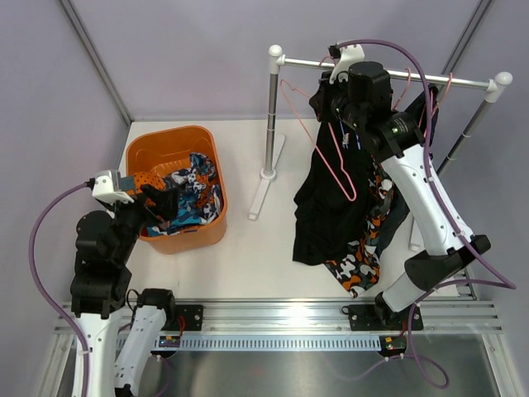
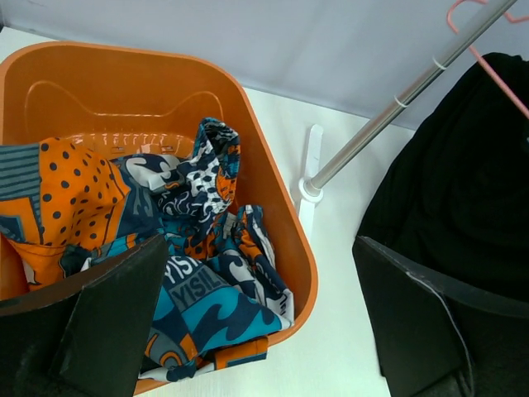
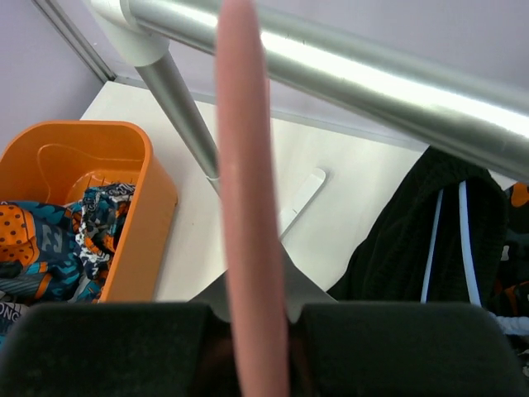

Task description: Remove the shorts from the hanger

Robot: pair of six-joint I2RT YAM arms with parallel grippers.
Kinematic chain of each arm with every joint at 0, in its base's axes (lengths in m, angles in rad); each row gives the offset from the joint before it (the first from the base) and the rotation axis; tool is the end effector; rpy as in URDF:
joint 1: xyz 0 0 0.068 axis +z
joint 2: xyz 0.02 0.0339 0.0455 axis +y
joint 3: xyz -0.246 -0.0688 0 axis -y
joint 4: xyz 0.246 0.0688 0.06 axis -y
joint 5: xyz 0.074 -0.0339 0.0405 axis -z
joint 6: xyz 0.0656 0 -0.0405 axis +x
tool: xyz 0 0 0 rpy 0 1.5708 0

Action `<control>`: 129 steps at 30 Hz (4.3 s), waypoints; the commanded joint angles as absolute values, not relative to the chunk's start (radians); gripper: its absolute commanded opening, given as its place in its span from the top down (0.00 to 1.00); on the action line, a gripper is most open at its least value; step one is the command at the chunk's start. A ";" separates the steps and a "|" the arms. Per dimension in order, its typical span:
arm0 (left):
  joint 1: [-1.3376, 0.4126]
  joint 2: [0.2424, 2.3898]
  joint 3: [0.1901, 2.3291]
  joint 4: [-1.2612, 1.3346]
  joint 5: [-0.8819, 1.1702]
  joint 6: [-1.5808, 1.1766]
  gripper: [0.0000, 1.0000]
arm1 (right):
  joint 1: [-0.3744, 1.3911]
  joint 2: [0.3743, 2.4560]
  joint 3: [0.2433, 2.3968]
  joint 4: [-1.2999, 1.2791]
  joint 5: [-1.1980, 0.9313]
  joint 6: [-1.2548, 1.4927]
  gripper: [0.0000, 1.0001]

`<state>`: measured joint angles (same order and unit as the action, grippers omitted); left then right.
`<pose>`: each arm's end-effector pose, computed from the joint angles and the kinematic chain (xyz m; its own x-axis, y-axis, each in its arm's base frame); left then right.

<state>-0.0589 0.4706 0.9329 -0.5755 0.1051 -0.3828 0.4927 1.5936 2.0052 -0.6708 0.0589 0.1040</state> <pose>0.1319 -0.0147 0.3727 -0.1653 -0.3624 -0.9173 0.1087 0.9177 -0.3821 0.3207 0.1678 0.4771 -0.2684 -0.0265 -0.9629 -0.3963 0.9141 0.0853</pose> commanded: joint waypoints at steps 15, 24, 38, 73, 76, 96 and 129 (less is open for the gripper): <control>-0.066 0.391 0.819 -0.571 0.080 -0.321 0.01 | 0.495 1.836 2.338 -0.770 0.196 0.167 1.00; -0.075 0.365 0.798 -0.581 0.061 -0.313 0.01 | 0.494 1.856 2.301 -0.767 0.189 0.216 1.00; -0.081 0.348 0.784 -0.597 0.057 -0.310 0.01 | 0.503 1.767 2.091 -0.681 0.146 0.245 0.86; -0.109 0.385 0.773 -0.597 0.055 -0.307 0.01 | 0.489 1.348 1.891 -0.715 0.434 0.201 0.32; -0.113 0.387 0.773 -0.598 0.052 -0.305 0.01 | 0.483 1.403 1.919 -0.715 0.449 0.195 0.32; -0.129 0.393 0.775 -0.603 0.043 -0.304 0.01 | 0.377 1.601 2.023 -0.701 0.403 0.192 0.39; -0.149 0.402 0.776 -0.609 0.037 -0.304 0.01 | 0.368 1.597 1.947 -0.664 0.394 0.199 0.61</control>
<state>-0.1432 0.3912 0.7761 -0.6357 0.0483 -0.3206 0.3729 1.6188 1.9293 -0.6998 0.3756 0.2050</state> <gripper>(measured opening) 0.988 0.401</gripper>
